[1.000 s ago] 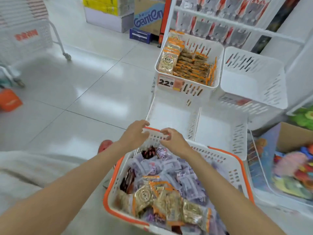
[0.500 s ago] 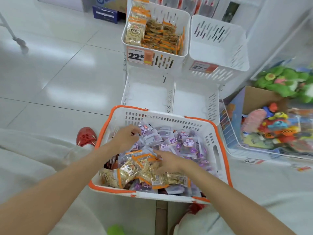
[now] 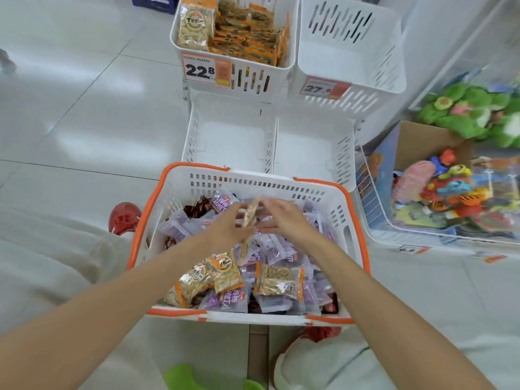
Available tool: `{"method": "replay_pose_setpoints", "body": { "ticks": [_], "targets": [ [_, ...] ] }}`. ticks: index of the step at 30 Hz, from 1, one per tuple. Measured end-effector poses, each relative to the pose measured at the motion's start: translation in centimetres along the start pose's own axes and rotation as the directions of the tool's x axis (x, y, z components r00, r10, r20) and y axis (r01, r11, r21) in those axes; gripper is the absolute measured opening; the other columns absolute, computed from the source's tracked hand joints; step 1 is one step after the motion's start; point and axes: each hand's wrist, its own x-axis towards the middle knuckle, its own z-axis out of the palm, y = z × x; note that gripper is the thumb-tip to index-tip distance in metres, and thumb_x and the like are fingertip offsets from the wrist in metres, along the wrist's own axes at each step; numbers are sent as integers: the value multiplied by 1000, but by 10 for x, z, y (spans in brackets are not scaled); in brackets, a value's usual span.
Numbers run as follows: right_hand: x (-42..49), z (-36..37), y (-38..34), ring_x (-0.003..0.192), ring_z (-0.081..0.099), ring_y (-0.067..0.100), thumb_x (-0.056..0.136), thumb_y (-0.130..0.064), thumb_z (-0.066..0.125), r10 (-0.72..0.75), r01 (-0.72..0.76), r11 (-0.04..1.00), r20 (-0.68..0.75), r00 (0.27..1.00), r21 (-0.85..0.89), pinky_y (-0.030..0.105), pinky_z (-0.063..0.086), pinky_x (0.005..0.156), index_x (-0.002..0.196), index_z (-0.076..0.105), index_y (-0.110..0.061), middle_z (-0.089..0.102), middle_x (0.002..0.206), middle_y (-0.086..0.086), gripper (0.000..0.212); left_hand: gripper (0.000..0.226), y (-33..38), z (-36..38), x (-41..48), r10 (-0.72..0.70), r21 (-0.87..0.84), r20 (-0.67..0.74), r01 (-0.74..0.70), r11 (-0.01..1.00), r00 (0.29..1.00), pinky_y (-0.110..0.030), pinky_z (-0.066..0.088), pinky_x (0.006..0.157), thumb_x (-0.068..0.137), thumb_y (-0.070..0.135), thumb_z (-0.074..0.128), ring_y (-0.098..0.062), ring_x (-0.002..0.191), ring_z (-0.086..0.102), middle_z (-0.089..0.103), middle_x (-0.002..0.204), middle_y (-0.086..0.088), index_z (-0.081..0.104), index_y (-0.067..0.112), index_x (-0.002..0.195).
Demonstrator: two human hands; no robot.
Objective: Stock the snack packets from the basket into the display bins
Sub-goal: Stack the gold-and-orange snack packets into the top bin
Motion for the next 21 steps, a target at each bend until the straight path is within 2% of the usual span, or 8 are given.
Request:
{"method": "replay_pose_setpoints", "body": {
  "ticks": [3, 6, 9, 11, 14, 17, 19, 21],
  "targets": [
    [-4, -9, 9, 114, 61, 19, 100, -47, 46, -4, 4, 976, 1, 1000, -218, 31, 48, 91, 137, 51, -17, 59, 130, 1, 47, 37, -6, -19, 4, -152, -269, 18, 151, 951, 988, -35, 58, 75, 93, -4, 59, -24, 91, 66, 62, 118, -14, 51, 18, 122],
    [-5, -5, 22, 130, 45, 17, 85, -52, 69, 46, -15, 946, 88, 995, -324, 38, 42, 103, 150, 31, -25, 42, 142, -6, 79, 42, -7, -30, 0, -203, -466, 25, 191, 864, 979, -39, 61, 77, 94, 0, 60, -27, 102, 69, 64, 125, -12, 51, 14, 132],
    [-2, 26, 39, 134, 37, 19, 77, -51, 77, 36, 73, 854, 198, 980, -515, 43, 38, 110, 155, 13, -30, 34, 148, -4, 103, 22, -6, -32, -5, -252, -600, 12, 209, 772, 968, -49, 57, 88, 98, 11, 57, -26, 107, 65, 61, 121, -1, 57, 21, 117],
    [0, 40, 49, 126, 46, 25, 84, -38, 74, -19, 112, 768, 153, 988, -630, 41, 46, 100, 155, 14, -29, 40, 145, 7, 93, 14, -7, -38, -8, -279, -596, -36, 203, 777, 960, -50, 54, 92, 98, 24, 58, -22, 122, 52, 47, 133, 8, 55, 26, 112],
    [4, 36, 38, 75, 59, 14, 92, -15, 64, -33, 15, 916, -37, 999, -400, 26, 50, 57, 141, 28, -21, 56, 117, 6, 61, 24, -11, -50, -12, -307, -534, -148, 185, 825, 940, -37, 51, 86, 101, 24, 52, -12, 105, 53, 42, 138, 6, 49, 24, 124],
    [20, 17, 9, 73, 55, 17, 91, -6, 62, 54, -49, 997, -87, 995, 52, 32, 49, 68, 122, 48, -9, 56, 110, 8, 34, 12, -11, -58, -14, -309, -591, -146, 168, 789, 940, -35, 49, 83, 102, 18, 49, -16, 87, 65, 62, 118, -2, 58, 22, 109],
    [24, 12, -8, 75, 56, 18, 90, -3, 64, -2, 3, 991, -12, 1000, 136, 34, 47, 68, 97, 55, -11, 58, 94, 9, 14, 24, -10, -63, -14, -258, -628, -61, 164, 761, 964, -38, 52, 91, 100, 24, 54, -20, 97, 69, 65, 123, -3, 58, 21, 123],
    [21, 17, -16, 73, 59, 14, 90, -2, 65, -39, 28, 982, 59, 998, 185, 27, 48, 68, 89, 55, -13, 59, 85, 4, 15, 42, -9, -63, -13, -191, -608, 66, 191, 771, 979, -43, 49, 97, 94, 37, 59, -21, 113, 65, 63, 132, -3, 54, 24, 134]
  ]
}}
